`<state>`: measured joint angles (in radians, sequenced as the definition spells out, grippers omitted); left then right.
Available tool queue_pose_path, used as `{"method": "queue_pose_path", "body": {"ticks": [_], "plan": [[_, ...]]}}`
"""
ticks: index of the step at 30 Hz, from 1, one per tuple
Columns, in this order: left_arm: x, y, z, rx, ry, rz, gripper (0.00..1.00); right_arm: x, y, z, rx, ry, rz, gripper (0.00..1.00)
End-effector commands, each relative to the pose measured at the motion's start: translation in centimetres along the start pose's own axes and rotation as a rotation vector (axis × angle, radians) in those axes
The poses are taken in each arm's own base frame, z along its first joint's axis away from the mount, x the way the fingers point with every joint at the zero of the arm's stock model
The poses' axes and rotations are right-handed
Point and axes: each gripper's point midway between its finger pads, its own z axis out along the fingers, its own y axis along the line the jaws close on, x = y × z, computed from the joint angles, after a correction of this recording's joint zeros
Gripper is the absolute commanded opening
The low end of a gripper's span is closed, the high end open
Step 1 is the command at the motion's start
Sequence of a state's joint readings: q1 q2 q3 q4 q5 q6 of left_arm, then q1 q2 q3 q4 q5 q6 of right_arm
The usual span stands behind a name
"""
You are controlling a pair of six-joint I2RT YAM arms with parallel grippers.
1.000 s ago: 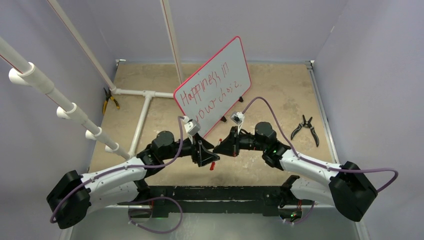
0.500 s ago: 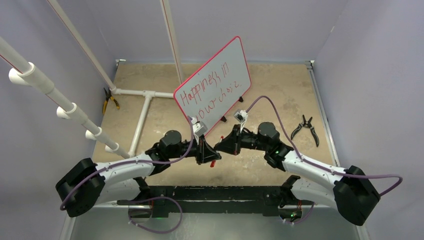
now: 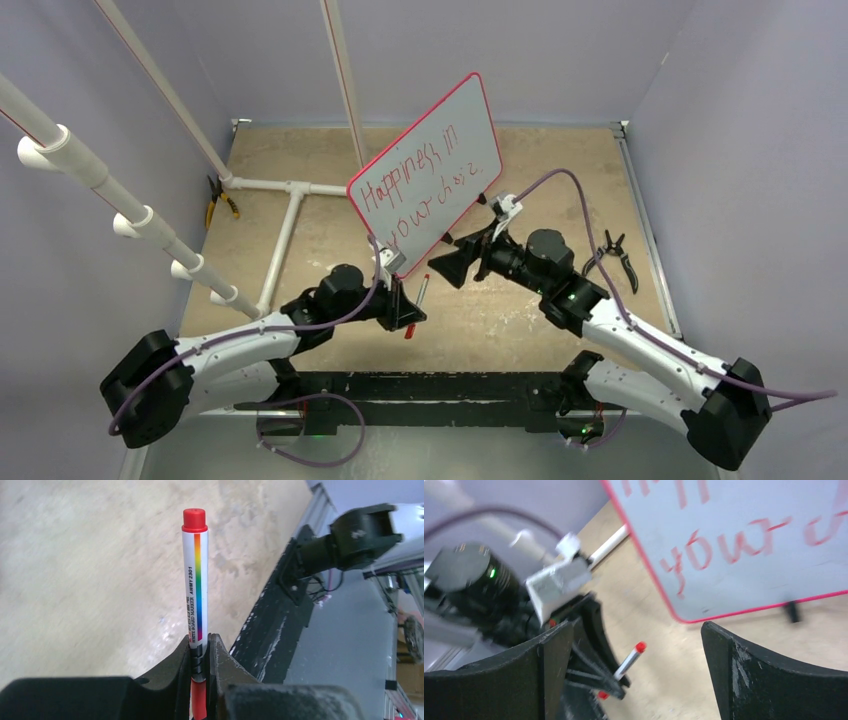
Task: Write a sentence on the whiteboard
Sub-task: Pass from the right arm to the left, then put down the whiteboard marker at the center of the board.
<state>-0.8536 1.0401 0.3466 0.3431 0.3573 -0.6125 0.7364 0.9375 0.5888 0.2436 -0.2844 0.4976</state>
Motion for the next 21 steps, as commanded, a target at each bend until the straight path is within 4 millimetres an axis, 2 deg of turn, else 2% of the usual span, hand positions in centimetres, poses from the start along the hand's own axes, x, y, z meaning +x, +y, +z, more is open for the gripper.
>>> {"method": "queue_pose_path", "body": {"ticks": [1,3,5,7,9,12,16,21], "plan": [[1.6,3.3,-1.8,-0.209,0.052,-0.082,0.0,-5.7,-5.3,-2.0,0.354,-0.161,-0.123,0.99],[1.1,4.2,-2.7,-0.278,0.025,-0.098,0.0,-7.4,-7.0,-3.3,0.467,-0.221,-0.14,0.99],[1.5,5.4,-4.0,-0.367,0.026,-0.13,0.0,-9.0,-8.5,-4.7,0.553,-0.277,-0.166,0.99],[1.4,6.8,-5.3,-0.461,0.004,-0.15,0.0,-10.0,-10.3,-6.3,0.635,-0.314,-0.187,0.99],[1.2,9.0,-7.0,-0.601,-0.022,-0.175,0.0,-10.9,-12.5,-8.0,0.721,-0.345,-0.192,0.99],[1.1,10.9,-8.4,-0.714,-0.063,-0.233,0.0,-12.1,-15.1,-10.6,0.824,-0.405,-0.151,0.99],[0.7,13.1,-9.6,-0.808,-0.099,-0.281,0.0,-13.5,-16.1,-12.9,0.908,-0.496,-0.131,0.99],[-1.1,15.7,-9.9,-0.88,-0.157,-0.273,0.03,-13.9,-15.7,-13.9,0.909,-0.567,-0.126,0.99]]}}
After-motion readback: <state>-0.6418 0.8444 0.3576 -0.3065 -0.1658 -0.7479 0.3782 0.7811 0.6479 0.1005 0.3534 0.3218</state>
